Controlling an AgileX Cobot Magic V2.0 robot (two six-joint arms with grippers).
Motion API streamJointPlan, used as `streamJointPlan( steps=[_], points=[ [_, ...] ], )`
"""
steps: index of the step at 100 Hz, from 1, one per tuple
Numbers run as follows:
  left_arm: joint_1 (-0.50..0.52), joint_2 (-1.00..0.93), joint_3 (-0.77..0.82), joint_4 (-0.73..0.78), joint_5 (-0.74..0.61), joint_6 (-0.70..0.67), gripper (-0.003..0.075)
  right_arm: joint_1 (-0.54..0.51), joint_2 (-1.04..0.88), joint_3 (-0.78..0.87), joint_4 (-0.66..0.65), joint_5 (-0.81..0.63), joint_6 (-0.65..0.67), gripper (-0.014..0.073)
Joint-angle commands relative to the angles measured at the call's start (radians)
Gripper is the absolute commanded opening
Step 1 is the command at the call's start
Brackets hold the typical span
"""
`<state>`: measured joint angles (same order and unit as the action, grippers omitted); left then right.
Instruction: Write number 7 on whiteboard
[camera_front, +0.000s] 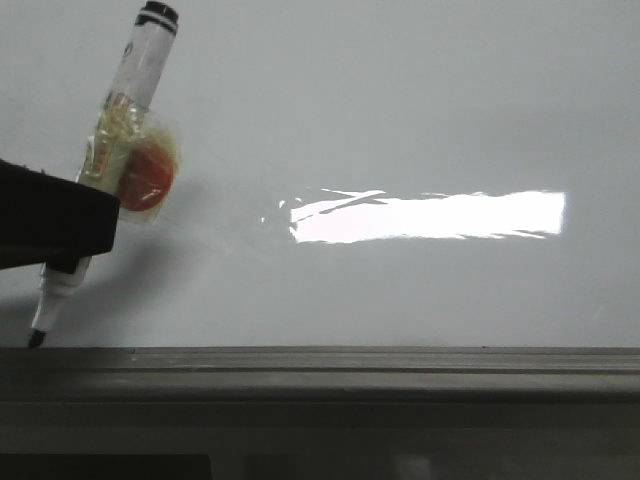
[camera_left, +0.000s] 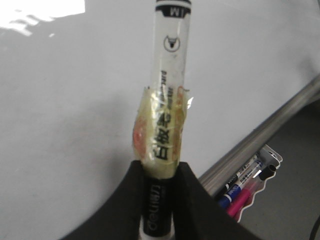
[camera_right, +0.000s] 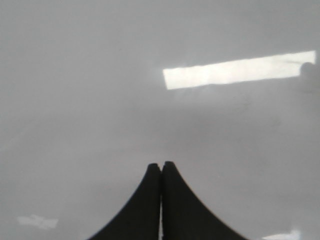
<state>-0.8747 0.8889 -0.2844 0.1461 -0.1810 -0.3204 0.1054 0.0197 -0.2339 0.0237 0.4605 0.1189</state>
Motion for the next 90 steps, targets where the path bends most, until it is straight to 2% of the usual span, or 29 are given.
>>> streamJointPlan(
  steps=[1, 20, 32, 39, 50, 58, 79, 90],
  points=[
    [-0.021, -0.025, -0.06, 0.055, 0.002, -0.001, -0.002, 0.072, 0.041, -0.033, -0.003, -0.073, -0.017, -0.0064],
    [-0.03, -0.029, -0.143, 0.154, 0.194, -0.001, -0.002, 0.246, 0.114, -0.06, 0.064, -0.061, -0.093, -0.0064],
    [-0.03, -0.029, -0.162, 0.23, 0.196, -0.001, -0.002, 0.354, 0.19, -0.087, 0.143, -0.058, -0.202, -0.0046],
    [-0.04, -0.029, -0.162, 0.301, 0.194, 0.0, -0.002, 0.421, 0.248, -0.114, 0.2, -0.057, -0.254, 0.0027],
    [-0.081, -0.029, -0.162, 0.388, 0.194, 0.0, -0.002, 0.541, 0.36, -0.184, 0.229, -0.065, -0.351, 0.0239],
    [-0.121, -0.029, -0.162, 0.441, 0.194, 0.0, -0.002, 0.623, 0.432, -0.235, 0.229, -0.088, -0.425, 0.0317],
    [-0.215, -0.029, -0.162, 0.577, 0.189, 0.0, -0.002, 0.849, 0.641, -0.353, 0.221, -0.257, -0.462, 0.032],
    [-0.227, -0.029, -0.164, 0.592, 0.189, 0.0, -0.002, 0.916, 0.755, -0.401, 0.214, -0.307, -0.462, 0.032]
  ],
)
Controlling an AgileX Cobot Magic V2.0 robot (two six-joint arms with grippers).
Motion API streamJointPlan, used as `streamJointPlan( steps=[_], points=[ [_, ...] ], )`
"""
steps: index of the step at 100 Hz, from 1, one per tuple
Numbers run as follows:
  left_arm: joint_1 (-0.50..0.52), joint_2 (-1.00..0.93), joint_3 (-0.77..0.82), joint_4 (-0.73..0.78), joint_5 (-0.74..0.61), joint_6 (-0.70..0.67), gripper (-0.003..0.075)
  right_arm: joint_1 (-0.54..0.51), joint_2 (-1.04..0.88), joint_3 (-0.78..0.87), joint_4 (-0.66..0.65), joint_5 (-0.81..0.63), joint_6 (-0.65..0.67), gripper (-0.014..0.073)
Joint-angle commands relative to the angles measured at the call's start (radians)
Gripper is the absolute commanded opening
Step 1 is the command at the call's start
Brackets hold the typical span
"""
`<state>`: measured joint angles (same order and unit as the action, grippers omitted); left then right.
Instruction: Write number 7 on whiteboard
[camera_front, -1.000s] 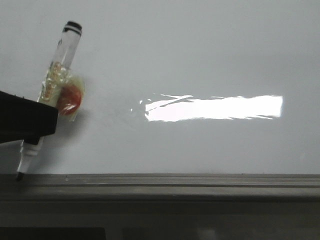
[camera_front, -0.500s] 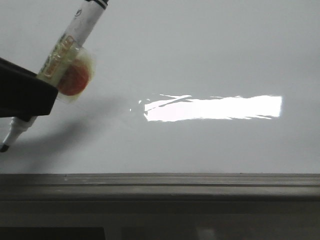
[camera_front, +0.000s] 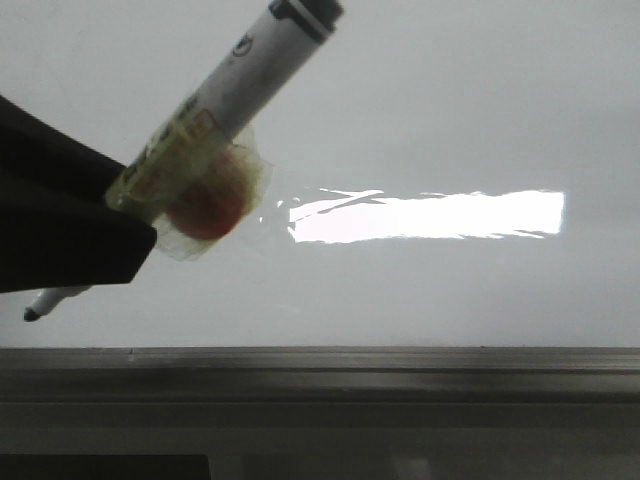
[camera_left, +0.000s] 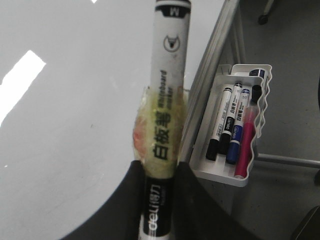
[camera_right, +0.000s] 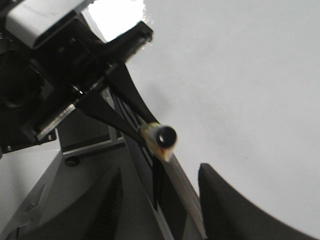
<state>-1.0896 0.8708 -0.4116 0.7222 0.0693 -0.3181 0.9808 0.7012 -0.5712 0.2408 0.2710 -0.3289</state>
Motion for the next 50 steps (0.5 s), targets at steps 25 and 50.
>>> streamJointPlan(
  steps=[25, 50],
  points=[
    [-0.012, -0.011, -0.067, 0.015, -0.058, -0.002, -0.002, 0.053, 0.229, -0.138, -0.003, -0.143, -0.014, 0.032],
    [-0.012, -0.028, -0.068, 0.012, -0.058, -0.002, -0.002, 0.053, 0.235, -0.152, -0.045, -0.184, -0.014, 0.032]
  ],
)
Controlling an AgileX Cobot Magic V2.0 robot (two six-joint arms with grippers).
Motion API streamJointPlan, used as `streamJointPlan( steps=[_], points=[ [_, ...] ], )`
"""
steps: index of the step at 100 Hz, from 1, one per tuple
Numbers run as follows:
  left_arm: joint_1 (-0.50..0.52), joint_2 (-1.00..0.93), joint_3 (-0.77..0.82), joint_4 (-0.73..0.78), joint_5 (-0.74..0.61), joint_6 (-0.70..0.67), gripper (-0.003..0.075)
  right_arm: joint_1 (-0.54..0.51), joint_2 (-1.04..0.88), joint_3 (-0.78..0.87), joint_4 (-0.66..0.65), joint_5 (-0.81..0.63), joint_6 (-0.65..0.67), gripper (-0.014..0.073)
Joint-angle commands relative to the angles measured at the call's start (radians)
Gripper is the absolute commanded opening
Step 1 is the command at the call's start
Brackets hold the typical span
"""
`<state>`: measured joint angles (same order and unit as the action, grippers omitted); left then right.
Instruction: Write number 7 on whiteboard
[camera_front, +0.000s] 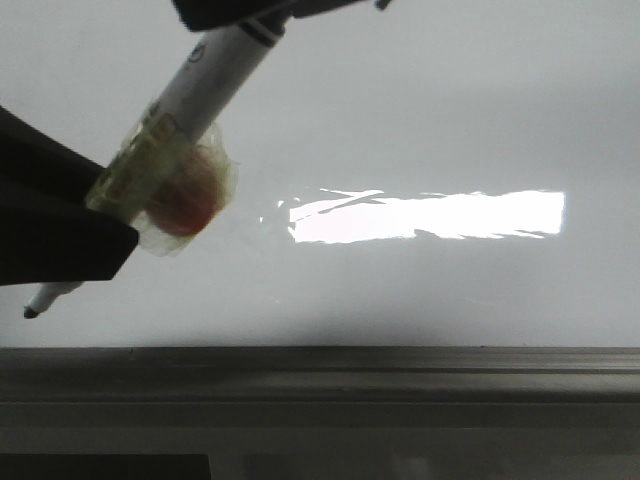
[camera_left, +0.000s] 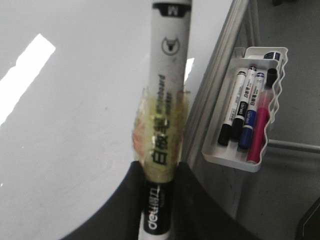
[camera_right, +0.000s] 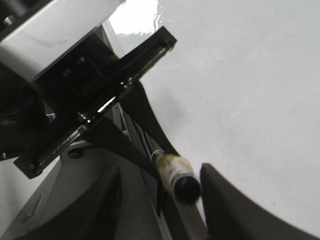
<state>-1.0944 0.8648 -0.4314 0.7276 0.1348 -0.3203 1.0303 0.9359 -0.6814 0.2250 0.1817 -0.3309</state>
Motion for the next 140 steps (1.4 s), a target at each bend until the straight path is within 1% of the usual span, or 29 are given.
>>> streamJointPlan(
  steps=[1, 12, 27, 33, 42, 53, 67, 77, 85, 92, 99, 103, 104, 106, 121, 134, 139, 140],
  points=[
    [-0.008, -0.027, -0.049, 0.006, -0.124, 0.0, -0.002, 0.003, 0.0, -0.042, -0.03, -0.097, -0.012, 0.032],
    [-0.008, -0.049, -0.049, 0.006, -0.121, 0.0, -0.002, 0.003, 0.0, -0.042, -0.07, -0.103, -0.012, 0.032],
    [-0.008, -0.077, -0.049, 0.006, -0.114, 0.0, -0.002, 0.003, 0.004, -0.042, -0.067, -0.096, -0.01, 0.032],
    [-0.008, -0.075, -0.049, 0.006, -0.105, 0.0, -0.002, 0.007, 0.003, -0.042, -0.067, -0.116, -0.01, 0.032],
    [-0.008, -0.07, -0.049, 0.006, -0.105, 0.0, -0.002, 0.007, 0.003, -0.042, -0.04, -0.156, -0.01, 0.032],
    [-0.008, -0.067, -0.049, 0.006, -0.127, 0.0, -0.002, 0.007, 0.005, -0.042, -0.014, -0.159, -0.01, 0.032],
    [-0.008, -0.065, -0.049, 0.012, -0.12, 0.0, -0.002, 0.007, 0.026, -0.042, -0.01, -0.164, -0.01, 0.032],
    [-0.008, -0.065, -0.049, 0.01, -0.12, 0.0, -0.002, 0.007, 0.04, -0.042, 0.025, -0.171, -0.01, 0.0319],
    [-0.008, -0.065, -0.049, 0.01, -0.12, 0.0, -0.002, 0.007, 0.051, -0.042, 0.035, -0.182, -0.01, 0.0304],
    [-0.008, -0.065, -0.049, 0.01, -0.12, 0.0, -0.002, 0.007, 0.053, -0.042, 0.042, -0.19, -0.01, 0.0279],
    [-0.008, -0.065, -0.049, 0.01, -0.12, 0.0, -0.002, 0.007, 0.053, -0.042, 0.052, -0.197, -0.01, 0.0227],
    [-0.008, -0.065, -0.049, 0.01, -0.12, 0.0, -0.002, 0.006, 0.053, -0.042, 0.063, -0.197, -0.01, 0.0171],
    [-0.008, -0.065, -0.049, 0.01, -0.12, 0.0, -0.002, 0.006, 0.053, -0.042, 0.066, -0.197, -0.01, 0.0171],
    [-0.008, -0.065, -0.049, 0.01, -0.12, 0.0, -0.002, 0.006, 0.053, -0.042, 0.066, -0.197, -0.01, 0.0145],
    [-0.008, -0.065, -0.049, 0.01, -0.12, 0.0, -0.002, 0.006, 0.055, -0.042, 0.072, -0.188, -0.01, -0.0066],
    [-0.008, -0.065, -0.049, 0.01, -0.12, 0.0, -0.0018, 0.006, 0.074, -0.042, 0.079, -0.163, -0.01, -0.0064],
    [-0.008, -0.065, -0.049, 0.008, -0.119, 0.0, 0.0006, 0.006, 0.084, -0.042, 0.091, -0.146, -0.01, -0.0064],
    [-0.008, -0.065, -0.049, 0.008, -0.119, 0.0, 0.0021, 0.006, 0.084, -0.042, 0.097, -0.143, -0.01, -0.0064]
  ],
)
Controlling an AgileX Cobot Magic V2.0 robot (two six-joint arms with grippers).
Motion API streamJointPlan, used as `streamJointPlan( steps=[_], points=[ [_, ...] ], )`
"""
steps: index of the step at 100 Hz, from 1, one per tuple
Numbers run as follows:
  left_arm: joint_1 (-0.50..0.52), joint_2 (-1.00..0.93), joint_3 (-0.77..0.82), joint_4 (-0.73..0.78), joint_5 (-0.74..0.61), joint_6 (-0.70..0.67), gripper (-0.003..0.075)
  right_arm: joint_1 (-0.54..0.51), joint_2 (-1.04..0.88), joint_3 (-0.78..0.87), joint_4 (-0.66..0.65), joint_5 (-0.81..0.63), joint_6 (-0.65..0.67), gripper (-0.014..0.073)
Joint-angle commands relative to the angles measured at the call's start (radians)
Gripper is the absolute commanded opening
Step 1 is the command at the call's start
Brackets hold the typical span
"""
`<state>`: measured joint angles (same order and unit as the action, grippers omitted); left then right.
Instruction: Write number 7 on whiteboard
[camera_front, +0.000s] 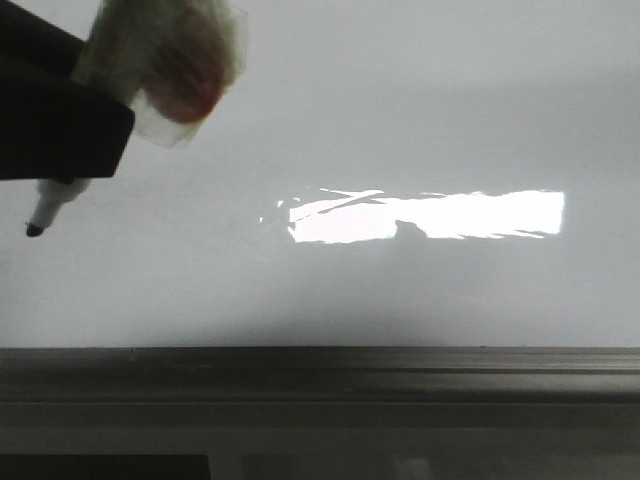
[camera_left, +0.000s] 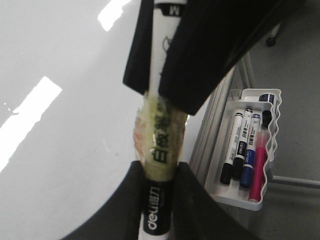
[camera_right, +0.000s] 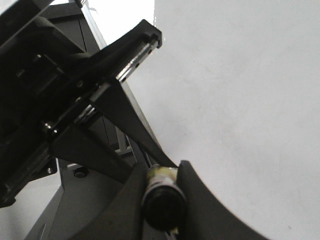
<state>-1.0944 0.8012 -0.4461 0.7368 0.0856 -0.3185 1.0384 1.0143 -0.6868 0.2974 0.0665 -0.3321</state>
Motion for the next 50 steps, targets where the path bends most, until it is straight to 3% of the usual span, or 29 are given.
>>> streamJointPlan(
  steps=[1, 21, 50],
  points=[
    [-0.008, -0.001, -0.034, -0.003, -0.07, -0.002, 0.0029, -0.003, 0.011, -0.036, 0.028, -0.025, -0.009, -0.0064],
    [-0.008, -0.001, -0.025, -0.122, -0.062, -0.002, 0.0384, -0.003, 0.076, -0.036, 0.058, 0.031, -0.009, -0.0064],
    [-0.008, -0.016, 0.053, -0.194, -0.035, -0.002, 0.0409, -0.003, 0.096, -0.033, 0.095, 0.035, -0.009, -0.0064]
  ],
)
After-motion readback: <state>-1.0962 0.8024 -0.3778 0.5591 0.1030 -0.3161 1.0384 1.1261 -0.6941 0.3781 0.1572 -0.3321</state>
